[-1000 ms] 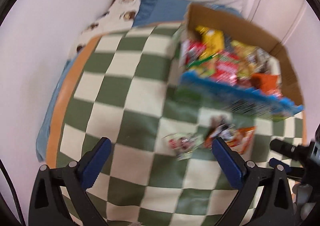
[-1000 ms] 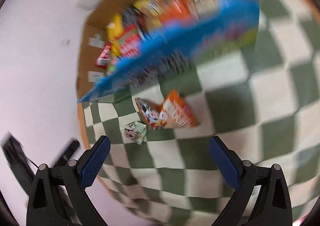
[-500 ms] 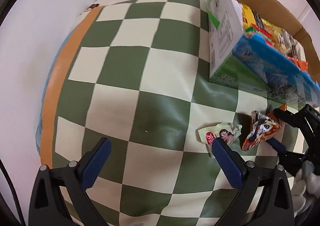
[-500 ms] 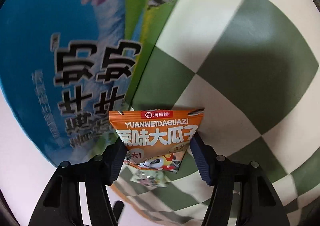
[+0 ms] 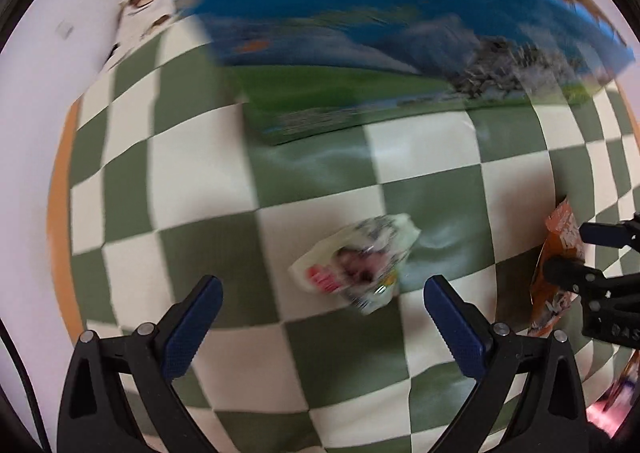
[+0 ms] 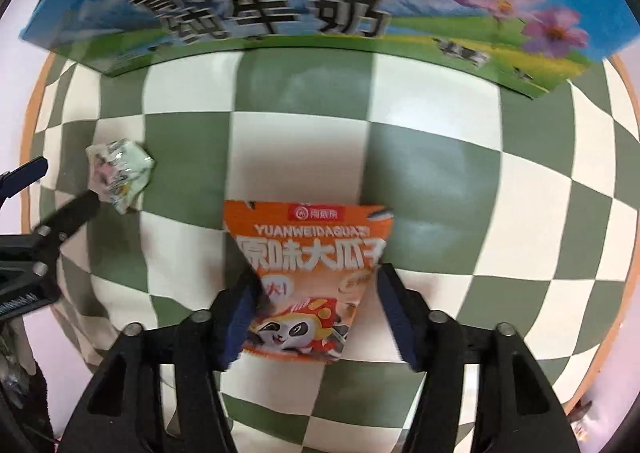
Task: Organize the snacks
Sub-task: 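Grasp the small white packet with left tool while right tool grasps panda seed bag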
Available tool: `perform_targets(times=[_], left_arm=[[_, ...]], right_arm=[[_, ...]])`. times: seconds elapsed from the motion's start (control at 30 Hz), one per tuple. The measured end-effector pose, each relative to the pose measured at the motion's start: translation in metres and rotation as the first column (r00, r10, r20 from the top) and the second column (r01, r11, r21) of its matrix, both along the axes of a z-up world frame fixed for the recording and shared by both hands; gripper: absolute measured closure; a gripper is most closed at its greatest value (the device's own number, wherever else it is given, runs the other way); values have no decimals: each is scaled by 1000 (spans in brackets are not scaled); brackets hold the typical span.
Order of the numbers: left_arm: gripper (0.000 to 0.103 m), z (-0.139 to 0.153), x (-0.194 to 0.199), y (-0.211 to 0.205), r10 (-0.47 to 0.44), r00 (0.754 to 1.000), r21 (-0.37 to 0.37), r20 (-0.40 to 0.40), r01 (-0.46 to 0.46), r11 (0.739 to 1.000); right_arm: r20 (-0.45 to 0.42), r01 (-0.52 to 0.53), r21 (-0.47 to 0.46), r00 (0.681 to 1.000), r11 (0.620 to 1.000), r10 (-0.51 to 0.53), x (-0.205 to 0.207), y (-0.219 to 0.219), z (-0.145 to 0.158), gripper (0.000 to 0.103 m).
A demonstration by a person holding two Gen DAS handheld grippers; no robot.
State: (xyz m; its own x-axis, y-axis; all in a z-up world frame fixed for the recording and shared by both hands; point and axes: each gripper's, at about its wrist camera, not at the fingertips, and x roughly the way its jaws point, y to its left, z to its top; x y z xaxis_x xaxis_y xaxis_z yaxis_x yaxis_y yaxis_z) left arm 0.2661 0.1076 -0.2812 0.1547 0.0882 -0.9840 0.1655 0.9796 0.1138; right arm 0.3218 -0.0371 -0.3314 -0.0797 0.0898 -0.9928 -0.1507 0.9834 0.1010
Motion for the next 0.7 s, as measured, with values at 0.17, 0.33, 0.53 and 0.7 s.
perform_targets(times=[0.17, 0.33, 0.53, 0.7], left_arm=[[8, -20, 12, -11, -46, 999, -10, -23, 45, 999], [49, -29, 8, -16, -55, 998, -10, -22, 55, 998], [50, -35, -24, 3, 159, 979, -164, -128, -179, 970], [51, -43, -66, 14, 286, 930, -267, -232, -344, 900]], right_arm=[[-26, 149, 84, 989, 985, -147, -6, -20, -8, 18], [-31, 185, 123, 983, 975, -182, -11, -24, -18, 17], [15, 66, 5, 998, 998, -66, -18, 31, -26, 47], [-52, -75, -63, 996, 995, 71, -50, 44, -33, 47]])
